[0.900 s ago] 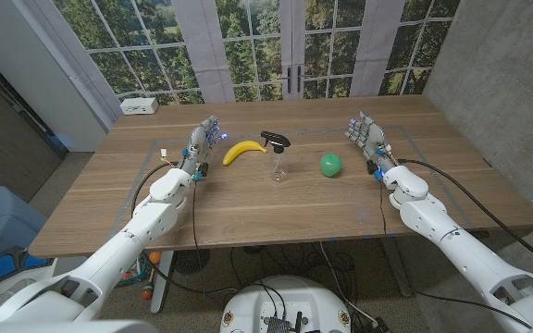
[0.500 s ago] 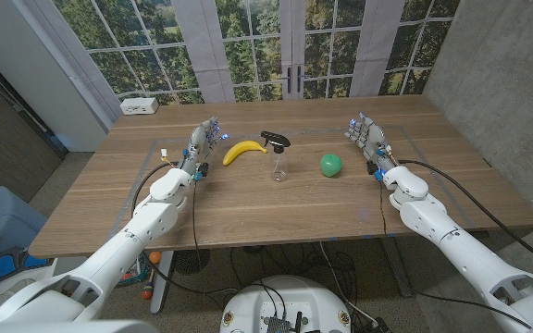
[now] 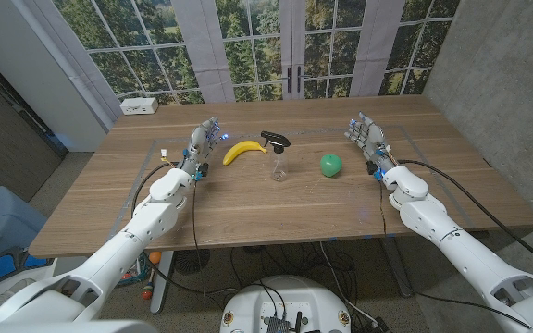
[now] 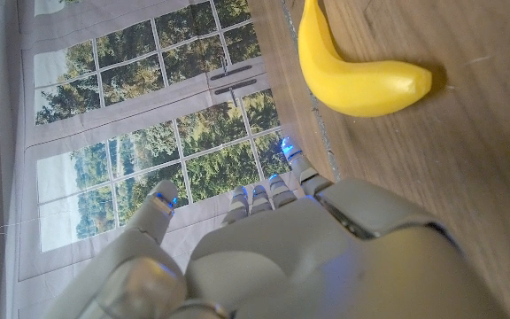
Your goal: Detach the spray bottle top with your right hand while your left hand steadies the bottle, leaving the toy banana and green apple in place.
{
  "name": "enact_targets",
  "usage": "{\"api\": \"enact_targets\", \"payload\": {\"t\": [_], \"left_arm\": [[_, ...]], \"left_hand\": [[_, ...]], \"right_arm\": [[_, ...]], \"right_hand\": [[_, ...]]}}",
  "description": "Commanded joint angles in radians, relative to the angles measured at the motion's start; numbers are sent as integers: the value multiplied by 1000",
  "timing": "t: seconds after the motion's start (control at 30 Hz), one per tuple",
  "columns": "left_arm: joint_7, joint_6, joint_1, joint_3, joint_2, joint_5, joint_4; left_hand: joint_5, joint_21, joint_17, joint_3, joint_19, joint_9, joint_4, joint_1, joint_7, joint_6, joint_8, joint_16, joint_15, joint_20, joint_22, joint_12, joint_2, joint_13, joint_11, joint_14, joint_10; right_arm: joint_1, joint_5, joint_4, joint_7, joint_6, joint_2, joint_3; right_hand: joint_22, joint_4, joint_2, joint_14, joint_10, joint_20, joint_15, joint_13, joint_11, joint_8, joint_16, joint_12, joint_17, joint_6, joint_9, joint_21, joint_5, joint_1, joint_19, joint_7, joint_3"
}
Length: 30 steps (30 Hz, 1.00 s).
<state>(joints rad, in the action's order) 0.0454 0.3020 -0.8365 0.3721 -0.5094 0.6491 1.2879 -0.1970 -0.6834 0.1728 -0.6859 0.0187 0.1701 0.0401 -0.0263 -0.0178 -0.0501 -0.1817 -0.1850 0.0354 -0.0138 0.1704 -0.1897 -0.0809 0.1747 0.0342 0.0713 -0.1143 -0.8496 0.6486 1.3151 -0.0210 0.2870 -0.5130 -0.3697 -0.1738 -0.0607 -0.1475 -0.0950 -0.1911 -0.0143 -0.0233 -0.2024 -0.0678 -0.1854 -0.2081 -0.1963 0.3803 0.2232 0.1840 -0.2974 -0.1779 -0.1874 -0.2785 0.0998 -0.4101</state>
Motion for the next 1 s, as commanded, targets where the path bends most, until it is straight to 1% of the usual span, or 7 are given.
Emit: {"api": "enact_targets", "payload": {"t": [0.03, 0.2, 0.27, 0.4, 0.53, 0.8, 1.0], "left_arm": [[-24, 35, 5, 25, -31, -94, 14], [-80, 33, 5, 48, -70, -204, 57], [-107, 21, 3, 57, -90, -252, 83], [-132, -22, 1, 70, -128, -315, 136], [-137, -52, 2, 81, -157, -359, 172], [-168, -92, -4, 99, -197, -453, 234], [-194, -128, -13, 109, -225, -528, 282]], "left_hand": [[0, 6, -2, 3, -14, 3, 32, -25, -5, 26, -13, -7, 7, 10, 2, -7, 13, 1, 5, -20, 21], [5, 16, -3, 5, -39, 3, 81, -54, -17, 74, -23, -10, 15, 7, 1, -14, 31, 1, 13, -53, 61], [8, 23, -3, 4, -46, 4, 108, -73, -18, 86, -26, -9, 17, 3, 1, -15, 46, 2, 16, -59, 73], [12, 32, -2, 5, -52, 5, 136, -97, -29, 88, -26, -7, 17, 1, 1, -12, 66, 3, 21, -64, 80], [15, 43, -1, 5, -49, 6, 147, -119, -33, 80, -24, -2, 14, 6, 1, -5, 81, 4, 18, -58, 70], [18, 53, 0, 5, -78, 8, 153, -168, -36, 81, -28, -5, 18, 65, 1, -5, 107, 5, 21, -70, 76], [19, 58, 0, 7, -93, 8, 154, -190, -51, 93, -33, -6, 22, 73, 1, -5, 122, 6, 26, -77, 80]], "right_arm": [[-15, -4, 23, 9, 0, -8, 2], [-25, -5, 36, 15, 1, -12, 4], [-29, -5, 42, 17, 1, -14, 5], [-39, -4, 55, 23, -1, -18, 8], [-49, -5, 66, 31, 1, -20, 10], [-78, -9, 97, 49, 4, -28, 16], [-104, -11, 128, 71, 2, -34, 21]], "right_hand": [[-2, -2, -8, -9, -7, -2, -1, -3, -2, -8, -6, -4, -1, 7, 2, 5, -3, -11, -9, -1, -3], [-2, -3, -8, -9, -6, -4, -3, -3, -3, -8, -7, -4, -2, 7, 2, 7, -3, -11, -10, -1, -3], [-2, -4, -8, -9, -7, -4, -3, -3, -3, -8, -7, -4, -3, 7, 2, 8, -3, -11, -11, 0, -3], [-2, -4, -7, -10, -7, -5, -4, -3, -1, -8, -7, -4, -4, 7, 2, 9, -3, -11, -11, -1, -3], [-2, -4, -7, -9, -7, -6, -3, -3, -1, -8, -7, -4, -5, 7, 2, 11, -3, -11, -11, -1, -3], [-2, -5, -5, -10, -8, -7, -5, -2, -2, -8, -8, -5, -7, 7, 2, 13, -3, -10, -13, 0, -2], [-2, -5, -5, -9, -7, -8, -5, -2, -4, -8, -8, -4, -8, 7, 2, 15, -3, -9, -14, 1, -1]]}}
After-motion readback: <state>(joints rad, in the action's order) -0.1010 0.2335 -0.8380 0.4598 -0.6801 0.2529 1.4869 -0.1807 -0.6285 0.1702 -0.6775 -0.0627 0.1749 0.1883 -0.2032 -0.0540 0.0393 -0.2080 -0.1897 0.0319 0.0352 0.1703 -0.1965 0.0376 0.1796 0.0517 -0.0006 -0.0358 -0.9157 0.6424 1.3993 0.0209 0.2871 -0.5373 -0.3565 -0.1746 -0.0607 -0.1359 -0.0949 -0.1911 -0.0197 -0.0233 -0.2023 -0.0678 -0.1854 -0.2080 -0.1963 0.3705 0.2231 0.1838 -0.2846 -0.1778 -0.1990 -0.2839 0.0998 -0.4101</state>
